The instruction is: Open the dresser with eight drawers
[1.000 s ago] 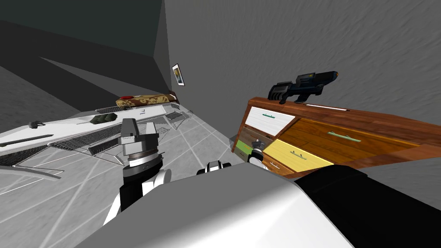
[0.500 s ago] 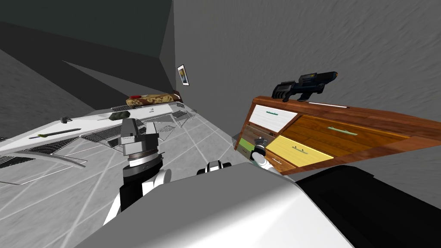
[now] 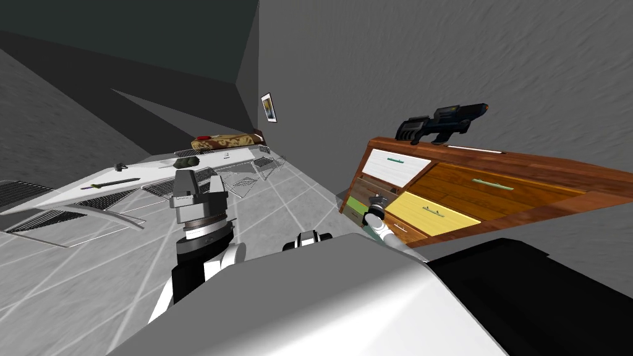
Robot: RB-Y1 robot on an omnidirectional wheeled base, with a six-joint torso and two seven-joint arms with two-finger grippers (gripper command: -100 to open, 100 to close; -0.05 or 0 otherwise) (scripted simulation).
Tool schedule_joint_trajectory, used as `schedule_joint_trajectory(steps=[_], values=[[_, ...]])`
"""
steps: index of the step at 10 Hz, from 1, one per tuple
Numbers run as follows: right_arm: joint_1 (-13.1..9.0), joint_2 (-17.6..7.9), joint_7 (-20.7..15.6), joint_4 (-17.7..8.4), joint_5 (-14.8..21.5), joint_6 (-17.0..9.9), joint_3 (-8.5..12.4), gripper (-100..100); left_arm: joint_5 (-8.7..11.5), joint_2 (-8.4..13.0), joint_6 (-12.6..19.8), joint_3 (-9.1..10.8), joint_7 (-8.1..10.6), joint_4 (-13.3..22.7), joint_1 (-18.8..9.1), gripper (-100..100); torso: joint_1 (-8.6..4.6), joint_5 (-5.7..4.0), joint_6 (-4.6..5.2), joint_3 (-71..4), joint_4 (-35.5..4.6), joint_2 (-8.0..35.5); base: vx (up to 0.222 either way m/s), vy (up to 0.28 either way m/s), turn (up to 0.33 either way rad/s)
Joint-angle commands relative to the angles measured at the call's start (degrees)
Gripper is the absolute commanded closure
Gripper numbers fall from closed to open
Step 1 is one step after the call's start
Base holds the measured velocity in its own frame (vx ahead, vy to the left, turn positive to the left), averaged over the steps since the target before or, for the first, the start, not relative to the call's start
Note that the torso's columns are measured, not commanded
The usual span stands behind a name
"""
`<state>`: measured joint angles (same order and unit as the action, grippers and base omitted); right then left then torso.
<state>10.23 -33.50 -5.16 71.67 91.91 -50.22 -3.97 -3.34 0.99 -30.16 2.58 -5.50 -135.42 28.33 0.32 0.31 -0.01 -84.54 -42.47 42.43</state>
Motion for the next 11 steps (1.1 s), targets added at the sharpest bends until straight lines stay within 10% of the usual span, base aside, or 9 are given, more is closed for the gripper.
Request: schedule_joint_trajectory(steps=[1,4,5,11], values=[[-1.0,-0.3,0.7,-1.7,-0.1,0.7,0.7,100,0.0,0.0,0.0,0.00,0.00,0.0,0.0,0,0.02,-0.05,0.03,0.1,0.0,0.1,-0.029,0.043,0.004],[-0.9,-0.2,0.6,-1.2,-0.1,0.8,0.8,100,0.0,0.0,0.0,0.00,0.00,0.0,0.0,0,0.10,-0.15,0.05,0.1,0.1,0.1,-0.073,0.138,-0.031],[-1.6,-1.5,-0.2,-1.4,-1.6,2.7,1.6,-100,0.0,0.0,0.0,-0.01,0.00,0.0,0.0,0,-0.02,-0.12,0.04,0.1,0.0,0.1,-0.064,0.104,-0.036],[-3.6,-5.6,-2.6,-1.8,-6.3,8.1,4.3,-100,0.0,0.0,0.0,0.01,0.00,0.0,0.0,0,0.11,0.07,-0.02,0.1,-0.1,0.1,-0.011,0.059,-0.025]])
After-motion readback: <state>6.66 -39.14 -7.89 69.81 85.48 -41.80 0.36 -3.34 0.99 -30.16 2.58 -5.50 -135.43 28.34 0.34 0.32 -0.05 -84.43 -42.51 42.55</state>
